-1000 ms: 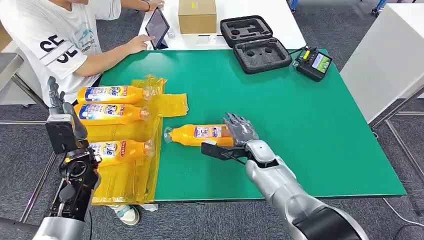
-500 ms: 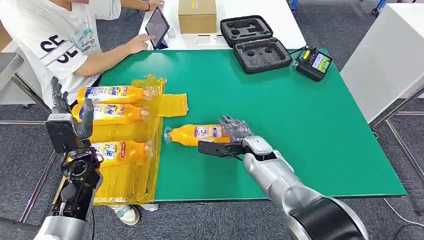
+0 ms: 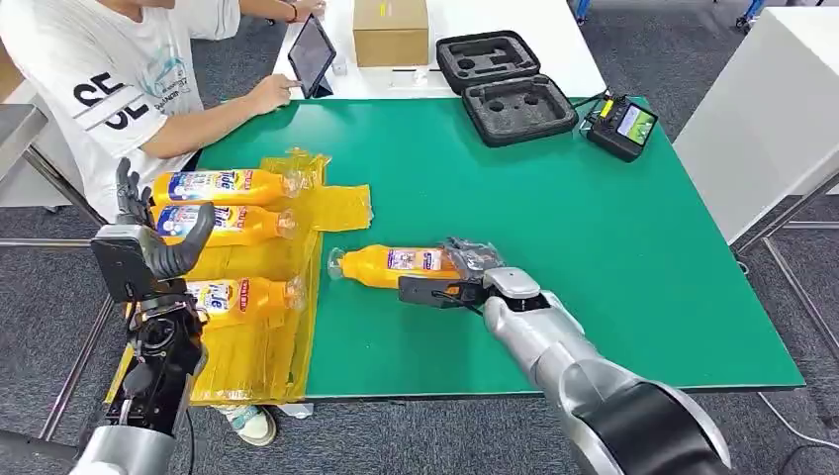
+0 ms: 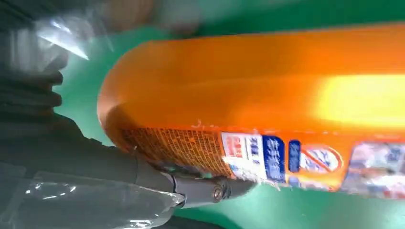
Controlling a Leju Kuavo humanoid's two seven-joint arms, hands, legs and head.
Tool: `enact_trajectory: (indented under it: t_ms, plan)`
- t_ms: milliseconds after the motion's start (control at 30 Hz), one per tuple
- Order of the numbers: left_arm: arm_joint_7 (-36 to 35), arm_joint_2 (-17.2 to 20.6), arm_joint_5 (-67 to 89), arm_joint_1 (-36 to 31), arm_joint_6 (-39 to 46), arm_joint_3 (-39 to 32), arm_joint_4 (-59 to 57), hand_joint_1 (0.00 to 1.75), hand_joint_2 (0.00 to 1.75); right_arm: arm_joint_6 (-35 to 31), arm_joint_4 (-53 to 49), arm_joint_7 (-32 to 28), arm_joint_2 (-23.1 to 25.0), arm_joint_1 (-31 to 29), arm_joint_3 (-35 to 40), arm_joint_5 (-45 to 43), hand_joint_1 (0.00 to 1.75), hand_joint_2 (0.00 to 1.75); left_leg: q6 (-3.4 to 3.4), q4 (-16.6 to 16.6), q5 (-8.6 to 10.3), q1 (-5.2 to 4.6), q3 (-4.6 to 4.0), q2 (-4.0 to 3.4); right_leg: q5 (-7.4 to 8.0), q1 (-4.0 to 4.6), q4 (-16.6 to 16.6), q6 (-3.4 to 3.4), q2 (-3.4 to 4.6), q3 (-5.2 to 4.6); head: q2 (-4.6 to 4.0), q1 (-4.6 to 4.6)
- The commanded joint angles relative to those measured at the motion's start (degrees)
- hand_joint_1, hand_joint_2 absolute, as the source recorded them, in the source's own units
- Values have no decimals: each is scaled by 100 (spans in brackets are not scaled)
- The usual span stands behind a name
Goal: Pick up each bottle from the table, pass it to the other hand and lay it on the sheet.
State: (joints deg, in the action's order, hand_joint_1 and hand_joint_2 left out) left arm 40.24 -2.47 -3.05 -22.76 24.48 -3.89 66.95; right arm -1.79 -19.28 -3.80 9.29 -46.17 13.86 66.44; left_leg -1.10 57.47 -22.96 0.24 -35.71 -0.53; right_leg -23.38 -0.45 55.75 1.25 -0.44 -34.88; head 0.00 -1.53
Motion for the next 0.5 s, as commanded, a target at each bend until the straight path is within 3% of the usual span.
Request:
enact_trajectory:
  t_ms: [33,267,367,433,467,500]
  plan:
    - [-24,-251,-104,-271,-199,-278,-471,0,175,-52,421,-185,-65,17,-149,-63,175,175,5,-5,-6,6,27,24,-11,5,-9,-3,-17,36,0,0]
    - [-24,-254,-209,-164,-333,-447,-456,0,175,-661,196,-952,36,89,-281,-271,175,175,6,-4,-7,6,23,9,-7,5,-7,-4,-2,26,0,2]
    - [-24,-275,-323,33,-446,-598,-328,0,175,-1395,-155,-2110,186,246,-811,-1030,175,175,5,-6,-8,4,22,-3,-5,2,-6,-2,5,21,0,0]
    - [-24,-275,-427,139,-580,-664,-297,0,175,-1676,-363,-2493,259,341,-1015,-1356,175,175,6,-7,-12,3,29,-7,-9,1,-5,-3,10,27,0,2]
    - [-24,-298,-534,226,-640,-748,-268,0,175,-1924,-644,-3056,351,479,-1288,-1868,175,175,4,-5,-7,1,13,-5,-4,-1,-1,-1,8,13,0,2]
    - [-24,-298,-534,226,-640,-748,-268,0,175,-1924,-644,-3056,351,479,-1288,-1868,175,175,3,-5,-7,0,10,-10,-3,-2,0,-1,12,8,0,2]
